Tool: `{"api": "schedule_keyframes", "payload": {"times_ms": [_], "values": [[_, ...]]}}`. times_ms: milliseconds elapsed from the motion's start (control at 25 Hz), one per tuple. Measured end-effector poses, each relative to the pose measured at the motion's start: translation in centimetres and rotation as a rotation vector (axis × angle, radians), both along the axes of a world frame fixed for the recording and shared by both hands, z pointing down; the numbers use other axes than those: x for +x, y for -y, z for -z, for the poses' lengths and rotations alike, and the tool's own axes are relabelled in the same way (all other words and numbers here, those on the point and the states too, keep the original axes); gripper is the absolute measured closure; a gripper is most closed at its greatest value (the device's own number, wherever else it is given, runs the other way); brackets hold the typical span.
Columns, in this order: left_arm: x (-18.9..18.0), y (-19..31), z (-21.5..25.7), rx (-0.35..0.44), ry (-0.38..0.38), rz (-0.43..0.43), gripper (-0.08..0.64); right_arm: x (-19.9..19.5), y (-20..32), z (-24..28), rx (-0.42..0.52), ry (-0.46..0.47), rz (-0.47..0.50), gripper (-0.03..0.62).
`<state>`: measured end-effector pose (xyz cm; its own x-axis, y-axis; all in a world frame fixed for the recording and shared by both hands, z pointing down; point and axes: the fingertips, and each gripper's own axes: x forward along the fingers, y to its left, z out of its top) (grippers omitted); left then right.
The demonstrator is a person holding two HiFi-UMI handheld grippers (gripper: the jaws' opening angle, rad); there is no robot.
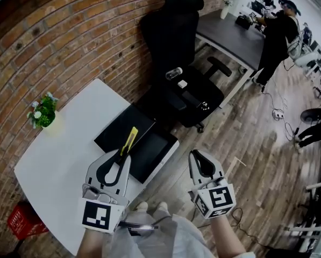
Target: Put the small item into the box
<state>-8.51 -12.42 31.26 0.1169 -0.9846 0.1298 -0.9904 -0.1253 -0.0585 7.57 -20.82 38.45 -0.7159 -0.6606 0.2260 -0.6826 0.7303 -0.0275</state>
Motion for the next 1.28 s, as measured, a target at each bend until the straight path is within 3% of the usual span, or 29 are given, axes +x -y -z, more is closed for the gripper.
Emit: {"api": "schedule_keyframes", "payload": {"times_ms": [320,680,960,1280], "values": [[1.3,0.3,1.0,0.028,-0.002,-0.028,0.485,2.0,-1.1,2.9,0.028,0.042,-0.041,0.535],[2.5,2.2,-0.6,-0.02,0.026,-0.078,0.485,2.9,-1.7,2.7,0.018,0.042,-0.063,0.535],[4.2,6.0,-6.1,-0.154,0.087,-0.174,0.485,5.9,-1.9,2.2,0.007,0.03,-0.143,0.535],[5.6,9.6,-14.6,-0.384,0.115,-0.224,0.485,10.1,-2.9,1.3,-0.028,0.024,-0.267,0.535]]}}
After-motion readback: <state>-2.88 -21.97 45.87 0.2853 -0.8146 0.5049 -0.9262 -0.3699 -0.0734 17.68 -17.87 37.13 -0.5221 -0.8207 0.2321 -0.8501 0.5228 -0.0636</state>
